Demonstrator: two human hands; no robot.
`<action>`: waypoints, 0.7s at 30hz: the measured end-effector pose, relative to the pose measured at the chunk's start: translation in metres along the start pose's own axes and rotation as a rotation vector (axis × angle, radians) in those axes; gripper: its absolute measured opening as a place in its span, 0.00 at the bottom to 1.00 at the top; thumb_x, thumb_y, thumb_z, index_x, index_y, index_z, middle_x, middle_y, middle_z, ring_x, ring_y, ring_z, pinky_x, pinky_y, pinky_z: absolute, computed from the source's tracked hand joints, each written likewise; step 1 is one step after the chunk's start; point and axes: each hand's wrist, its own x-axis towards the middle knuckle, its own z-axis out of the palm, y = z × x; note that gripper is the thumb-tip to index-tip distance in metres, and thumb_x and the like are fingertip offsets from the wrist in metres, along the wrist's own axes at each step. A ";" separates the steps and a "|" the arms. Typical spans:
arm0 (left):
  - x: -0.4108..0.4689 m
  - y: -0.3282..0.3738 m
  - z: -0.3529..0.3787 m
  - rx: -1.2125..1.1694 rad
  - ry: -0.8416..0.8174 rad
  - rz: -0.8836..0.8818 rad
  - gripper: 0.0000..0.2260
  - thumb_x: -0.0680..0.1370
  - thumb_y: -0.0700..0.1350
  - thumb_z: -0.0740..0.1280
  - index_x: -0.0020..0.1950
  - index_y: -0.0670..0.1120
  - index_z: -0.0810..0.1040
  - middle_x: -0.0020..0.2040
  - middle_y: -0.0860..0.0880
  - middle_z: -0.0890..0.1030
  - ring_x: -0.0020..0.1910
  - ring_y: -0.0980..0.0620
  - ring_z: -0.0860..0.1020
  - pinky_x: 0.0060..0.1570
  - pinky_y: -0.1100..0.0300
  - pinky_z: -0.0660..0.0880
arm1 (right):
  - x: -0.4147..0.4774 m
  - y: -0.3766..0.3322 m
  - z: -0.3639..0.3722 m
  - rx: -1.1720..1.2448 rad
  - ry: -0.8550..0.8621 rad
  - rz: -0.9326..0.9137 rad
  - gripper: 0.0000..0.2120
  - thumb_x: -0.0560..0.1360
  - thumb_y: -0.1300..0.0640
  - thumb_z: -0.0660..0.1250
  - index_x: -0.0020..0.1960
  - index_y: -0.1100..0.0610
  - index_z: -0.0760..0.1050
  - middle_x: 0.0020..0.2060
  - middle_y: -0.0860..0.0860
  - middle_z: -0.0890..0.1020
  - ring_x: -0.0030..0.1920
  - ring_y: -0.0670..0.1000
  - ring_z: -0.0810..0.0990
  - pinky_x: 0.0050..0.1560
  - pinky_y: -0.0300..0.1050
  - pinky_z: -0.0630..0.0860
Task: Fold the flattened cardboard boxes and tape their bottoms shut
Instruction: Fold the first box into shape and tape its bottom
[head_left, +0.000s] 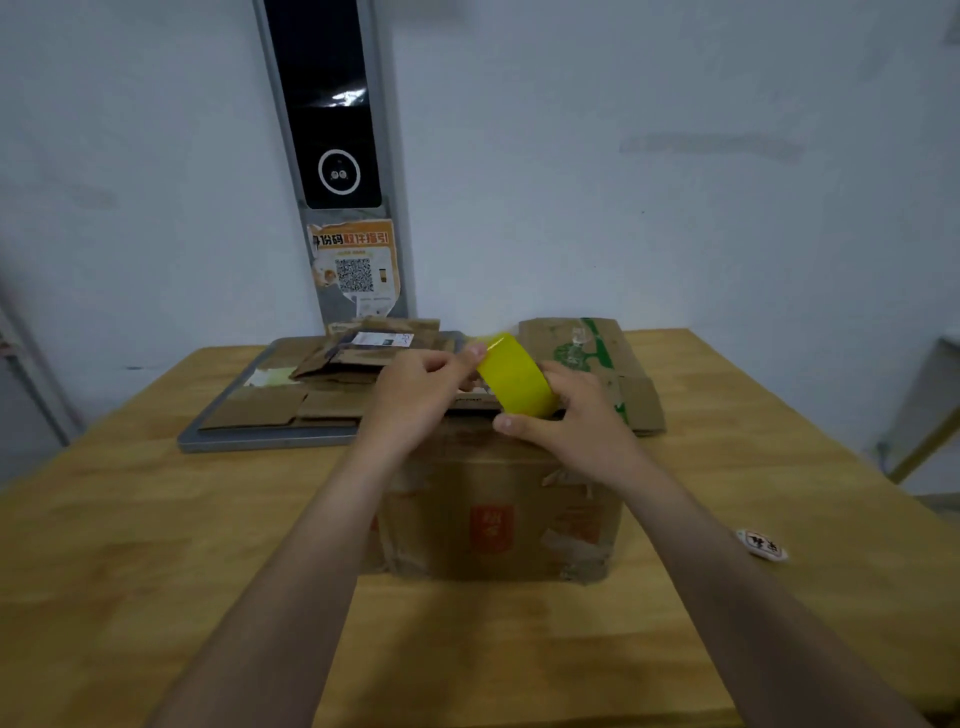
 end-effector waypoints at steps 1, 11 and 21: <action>0.002 -0.007 -0.001 0.113 0.004 0.032 0.22 0.81 0.66 0.62 0.44 0.53 0.86 0.43 0.53 0.86 0.46 0.57 0.82 0.44 0.55 0.76 | 0.002 -0.001 -0.001 0.067 0.000 0.014 0.17 0.71 0.41 0.77 0.54 0.48 0.81 0.53 0.46 0.83 0.55 0.54 0.79 0.52 0.55 0.77; 0.005 -0.034 -0.001 -0.005 -0.082 -0.204 0.10 0.84 0.52 0.65 0.58 0.54 0.85 0.57 0.59 0.80 0.54 0.58 0.74 0.46 0.60 0.68 | 0.028 0.007 -0.019 -0.068 0.094 0.151 0.13 0.81 0.47 0.66 0.56 0.50 0.64 0.46 0.49 0.73 0.43 0.49 0.75 0.37 0.46 0.70; 0.006 -0.006 0.002 -0.073 -0.078 -0.198 0.31 0.85 0.64 0.51 0.40 0.49 0.87 0.39 0.54 0.87 0.48 0.55 0.81 0.43 0.60 0.68 | 0.041 -0.004 -0.008 -0.100 0.077 0.067 0.11 0.83 0.64 0.58 0.50 0.48 0.69 0.42 0.48 0.76 0.40 0.49 0.76 0.36 0.46 0.72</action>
